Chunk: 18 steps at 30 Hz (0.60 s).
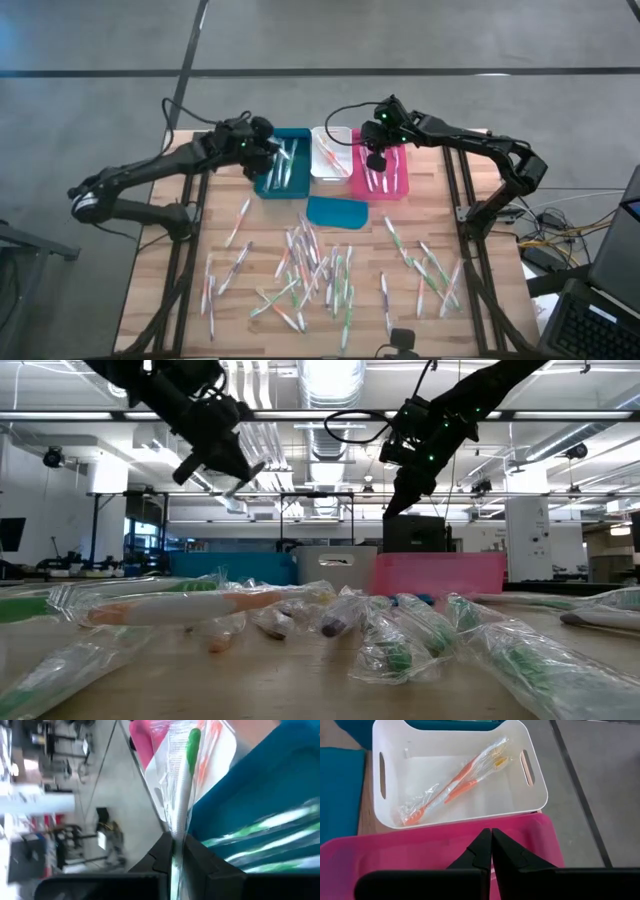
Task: Pick & Place Toothbrushes
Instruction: Put the green toothbrush into the blue bin
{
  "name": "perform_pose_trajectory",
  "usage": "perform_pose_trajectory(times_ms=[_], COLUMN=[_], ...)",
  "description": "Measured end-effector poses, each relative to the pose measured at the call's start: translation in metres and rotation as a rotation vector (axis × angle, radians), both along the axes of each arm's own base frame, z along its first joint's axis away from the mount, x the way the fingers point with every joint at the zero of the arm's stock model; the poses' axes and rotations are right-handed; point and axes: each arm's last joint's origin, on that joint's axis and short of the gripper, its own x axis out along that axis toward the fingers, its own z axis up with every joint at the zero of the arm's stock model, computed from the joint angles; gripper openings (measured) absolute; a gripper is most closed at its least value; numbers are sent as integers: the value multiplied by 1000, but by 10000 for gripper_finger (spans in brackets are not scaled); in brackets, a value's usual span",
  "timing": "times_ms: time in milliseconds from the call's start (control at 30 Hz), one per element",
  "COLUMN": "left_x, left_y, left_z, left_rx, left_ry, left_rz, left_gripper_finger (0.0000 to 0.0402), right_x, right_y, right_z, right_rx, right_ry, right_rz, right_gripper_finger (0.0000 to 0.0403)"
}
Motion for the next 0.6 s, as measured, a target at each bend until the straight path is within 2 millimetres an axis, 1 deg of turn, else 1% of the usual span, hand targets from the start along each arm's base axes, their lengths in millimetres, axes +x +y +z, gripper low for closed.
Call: perform_pose_trajectory(times_ms=[167,300,467,533,600], left_x=[19,38,55,61,68], left_y=[12,25,40,45,49], left_z=[18,25,16,11,6], left_rx=[97,140,182,194,189], left_ry=[186,350,604,668,692], left_rz=[-92,-126,-129,-136,-148], left_gripper_finger=[24,23,23,22,22], right_x=[0,0,0,0,0], right_y=[0,0,0,0,0], right_z=[0,0,0,0,0], right_rx=[4,27,42,45,45], right_ry=[-1,-12,-20,-21,-21], right_rz=[-11,-42,-61,-64,-65], right_gripper_finger=[8,8,8,8,8])
